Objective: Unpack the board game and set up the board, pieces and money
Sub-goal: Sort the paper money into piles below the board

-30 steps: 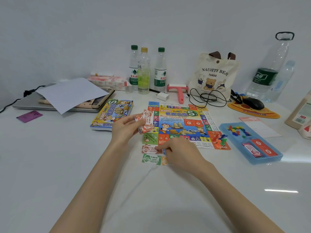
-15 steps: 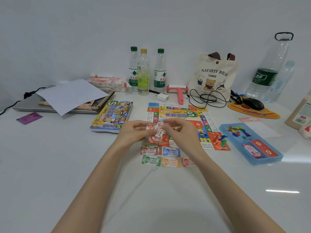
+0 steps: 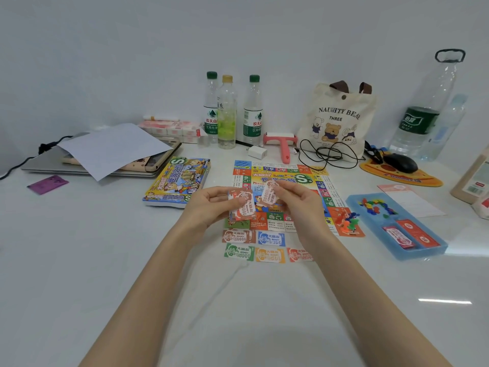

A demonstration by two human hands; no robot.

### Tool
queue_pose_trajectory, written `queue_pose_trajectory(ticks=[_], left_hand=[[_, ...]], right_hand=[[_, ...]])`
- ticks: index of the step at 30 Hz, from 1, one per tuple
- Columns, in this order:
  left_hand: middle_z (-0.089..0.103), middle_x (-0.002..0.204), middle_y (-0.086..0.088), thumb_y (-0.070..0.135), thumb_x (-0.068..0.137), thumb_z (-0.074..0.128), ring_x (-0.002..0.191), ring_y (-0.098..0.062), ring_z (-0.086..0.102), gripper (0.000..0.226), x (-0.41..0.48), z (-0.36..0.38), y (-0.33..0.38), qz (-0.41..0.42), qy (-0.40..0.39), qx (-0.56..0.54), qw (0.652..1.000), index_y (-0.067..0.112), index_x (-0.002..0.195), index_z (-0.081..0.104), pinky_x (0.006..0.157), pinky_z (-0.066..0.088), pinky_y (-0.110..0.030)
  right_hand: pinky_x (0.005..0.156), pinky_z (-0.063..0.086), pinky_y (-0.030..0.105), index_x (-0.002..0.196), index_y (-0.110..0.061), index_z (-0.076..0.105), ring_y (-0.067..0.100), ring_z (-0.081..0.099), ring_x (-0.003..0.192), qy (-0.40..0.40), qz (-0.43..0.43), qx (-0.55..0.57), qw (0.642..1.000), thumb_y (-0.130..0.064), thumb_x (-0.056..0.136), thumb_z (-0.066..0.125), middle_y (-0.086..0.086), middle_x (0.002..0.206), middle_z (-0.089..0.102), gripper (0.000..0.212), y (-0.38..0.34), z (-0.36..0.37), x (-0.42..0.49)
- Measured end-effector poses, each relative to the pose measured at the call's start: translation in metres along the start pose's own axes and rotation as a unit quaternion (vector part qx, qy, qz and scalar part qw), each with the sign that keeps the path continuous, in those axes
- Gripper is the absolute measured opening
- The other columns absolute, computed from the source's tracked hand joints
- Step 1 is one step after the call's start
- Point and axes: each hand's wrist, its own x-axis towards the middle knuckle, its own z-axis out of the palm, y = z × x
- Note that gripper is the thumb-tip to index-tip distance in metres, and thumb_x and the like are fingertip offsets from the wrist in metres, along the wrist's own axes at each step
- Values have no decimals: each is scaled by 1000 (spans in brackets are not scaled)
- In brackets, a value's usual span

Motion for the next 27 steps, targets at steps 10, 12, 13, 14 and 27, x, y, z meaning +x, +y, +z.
queue_pose_trajectory(ticks=[10, 12, 13, 14, 27], left_hand=[[75, 93, -9, 5, 73, 79, 81, -17, 73, 33, 1, 1, 0, 1, 12, 6, 1000, 8, 104, 69, 71, 59, -25], [75, 92, -9, 6, 72, 79, 81, -18, 73, 35, 1, 2, -1, 3, 7, 8, 1000, 6, 106, 68, 70, 59, -25], [75, 92, -9, 6, 71, 79, 82, -19, 73, 37, 1, 2, -1, 5, 5, 7, 1000, 6, 107, 68, 70, 59, -25], [75, 93, -10, 6, 71, 80, 82, -19, 73, 39, 1, 3, -2, 6, 3, 5, 1000, 5, 108, 68, 70, 59, -25], [75, 96, -10, 16, 57, 82, 85, -20, 72, 54, -2, 9, -3, 5, -23, -6, 1000, 6, 108, 68, 76, 59, -27]], right_hand=[[72, 59, 25, 92, -8, 74, 13, 68, 68, -58, -18, -67, 996, -17, 78, 78, 7, 81, 75, 17, -8, -13, -3], [69, 57, 21, 90, -11, 75, 10, 68, 69, -73, -29, -92, 993, -18, 78, 79, 4, 81, 75, 15, -7, -12, -3], [67, 56, 18, 90, -13, 76, 8, 69, 70, -82, -36, -106, 990, -18, 78, 79, 1, 80, 76, 13, -6, -11, -4], [65, 54, 15, 90, -15, 76, 6, 70, 71, -90, -42, -117, 988, -19, 78, 79, -1, 80, 76, 12, -5, -10, -5], [67, 52, 16, 85, -23, 73, 0, 65, 72, -58, -72, -158, 983, -28, 84, 73, -7, 79, 72, 5, 10, -1, -4]])
